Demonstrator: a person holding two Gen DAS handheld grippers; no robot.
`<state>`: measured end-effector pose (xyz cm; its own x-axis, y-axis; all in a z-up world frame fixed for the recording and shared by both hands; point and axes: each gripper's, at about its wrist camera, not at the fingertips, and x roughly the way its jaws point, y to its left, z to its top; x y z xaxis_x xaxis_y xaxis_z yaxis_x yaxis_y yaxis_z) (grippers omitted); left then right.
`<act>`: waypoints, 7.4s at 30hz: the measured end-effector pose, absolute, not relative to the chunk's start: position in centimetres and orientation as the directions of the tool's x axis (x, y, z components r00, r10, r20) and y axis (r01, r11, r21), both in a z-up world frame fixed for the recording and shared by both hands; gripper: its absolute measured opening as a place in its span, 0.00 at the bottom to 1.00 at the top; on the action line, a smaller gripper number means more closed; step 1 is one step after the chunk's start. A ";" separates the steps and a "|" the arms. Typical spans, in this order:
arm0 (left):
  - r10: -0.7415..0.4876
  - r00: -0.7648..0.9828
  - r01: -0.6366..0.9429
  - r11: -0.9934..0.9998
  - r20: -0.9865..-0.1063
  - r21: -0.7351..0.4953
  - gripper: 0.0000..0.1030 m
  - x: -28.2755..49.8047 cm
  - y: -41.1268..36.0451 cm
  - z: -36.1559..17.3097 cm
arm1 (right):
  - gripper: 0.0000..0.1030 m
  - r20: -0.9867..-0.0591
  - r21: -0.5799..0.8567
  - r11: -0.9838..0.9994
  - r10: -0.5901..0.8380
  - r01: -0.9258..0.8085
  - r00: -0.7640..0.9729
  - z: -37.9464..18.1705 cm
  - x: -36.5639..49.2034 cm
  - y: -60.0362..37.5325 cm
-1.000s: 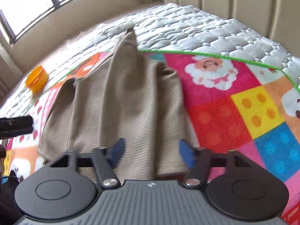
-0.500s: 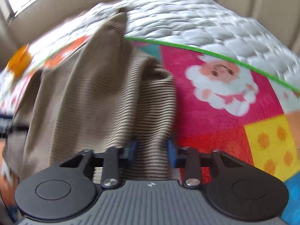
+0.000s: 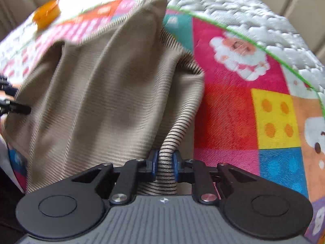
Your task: Fold clothes
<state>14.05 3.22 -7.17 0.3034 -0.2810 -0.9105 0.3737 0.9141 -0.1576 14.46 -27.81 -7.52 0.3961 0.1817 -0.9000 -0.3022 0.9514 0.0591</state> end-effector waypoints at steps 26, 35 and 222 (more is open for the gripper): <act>-0.514 0.278 0.271 0.852 -0.811 -0.447 0.35 14.6 -2.9 -8.7 | 0.78 -0.874 0.256 0.957 0.291 -0.139 0.390 -10.4 16.2 -27.2; -0.537 0.143 0.305 0.823 -0.831 -0.479 0.71 12.3 -3.1 -10.6 | 0.81 -0.869 0.289 0.950 0.312 -0.117 0.385 -10.5 16.4 -27.6; 0.182 0.589 0.347 0.824 -0.788 0.449 0.06 17.2 8.3 -8.1 | 1.00 -0.578 0.361 0.932 0.236 -0.015 0.781 -1.7 18.6 -27.8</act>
